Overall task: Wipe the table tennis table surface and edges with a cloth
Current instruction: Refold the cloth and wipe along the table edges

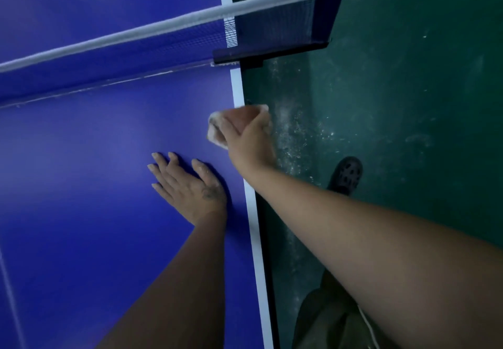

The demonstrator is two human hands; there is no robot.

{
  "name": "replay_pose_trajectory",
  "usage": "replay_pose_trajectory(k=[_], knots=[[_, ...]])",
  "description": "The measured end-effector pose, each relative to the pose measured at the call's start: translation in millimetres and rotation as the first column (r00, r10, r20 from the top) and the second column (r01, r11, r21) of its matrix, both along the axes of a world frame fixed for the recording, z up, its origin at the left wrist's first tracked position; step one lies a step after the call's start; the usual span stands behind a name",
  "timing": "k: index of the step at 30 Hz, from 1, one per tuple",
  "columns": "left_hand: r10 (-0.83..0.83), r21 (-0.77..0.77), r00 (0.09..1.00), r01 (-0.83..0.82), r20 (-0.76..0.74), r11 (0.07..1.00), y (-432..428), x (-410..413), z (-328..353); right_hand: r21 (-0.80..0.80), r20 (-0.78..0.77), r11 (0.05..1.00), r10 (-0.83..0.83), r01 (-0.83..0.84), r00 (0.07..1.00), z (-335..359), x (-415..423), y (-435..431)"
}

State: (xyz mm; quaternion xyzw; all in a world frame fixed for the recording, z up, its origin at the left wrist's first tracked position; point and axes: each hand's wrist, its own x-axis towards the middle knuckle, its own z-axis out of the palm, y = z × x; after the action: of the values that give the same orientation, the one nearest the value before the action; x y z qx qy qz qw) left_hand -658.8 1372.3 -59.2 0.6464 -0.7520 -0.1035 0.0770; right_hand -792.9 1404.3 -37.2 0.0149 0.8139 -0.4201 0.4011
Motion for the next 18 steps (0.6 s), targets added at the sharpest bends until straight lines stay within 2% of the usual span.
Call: replay_pose_trajectory(k=[2,4,8,10,15,18], knots=[[0.164,0.012,0.986,-0.164,0.008,0.986,3.0,-30.3,-2.4,0.001,0.007,1.000,-0.029,0.029,1.000,-5.4,-29.7,-22.5],[0.237,0.012,0.971,-0.238,0.035,0.971,2.4,-44.6,-7.2,-0.037,-0.017,0.997,-0.072,0.072,0.997,-11.9,-51.6,-31.1],[0.239,-0.009,0.970,-0.238,0.046,0.971,2.8,-41.6,-9.1,-0.143,0.048,0.969,-0.196,0.201,0.979,-12.1,-50.4,-3.3],[0.237,-0.008,0.970,-0.237,0.042,0.971,3.9,-43.9,-7.0,-0.147,0.062,0.959,-0.234,0.241,0.970,-8.5,-30.0,13.5],[0.233,0.001,0.972,-0.233,0.023,0.972,1.8,-45.0,-5.3,-0.072,0.082,0.997,-0.021,0.027,0.996,11.8,4.1,3.8],[0.239,0.010,0.971,-0.240,0.025,0.971,1.5,-46.6,-5.3,-0.045,0.122,0.999,-0.013,0.019,0.992,8.7,-21.6,-14.7]])
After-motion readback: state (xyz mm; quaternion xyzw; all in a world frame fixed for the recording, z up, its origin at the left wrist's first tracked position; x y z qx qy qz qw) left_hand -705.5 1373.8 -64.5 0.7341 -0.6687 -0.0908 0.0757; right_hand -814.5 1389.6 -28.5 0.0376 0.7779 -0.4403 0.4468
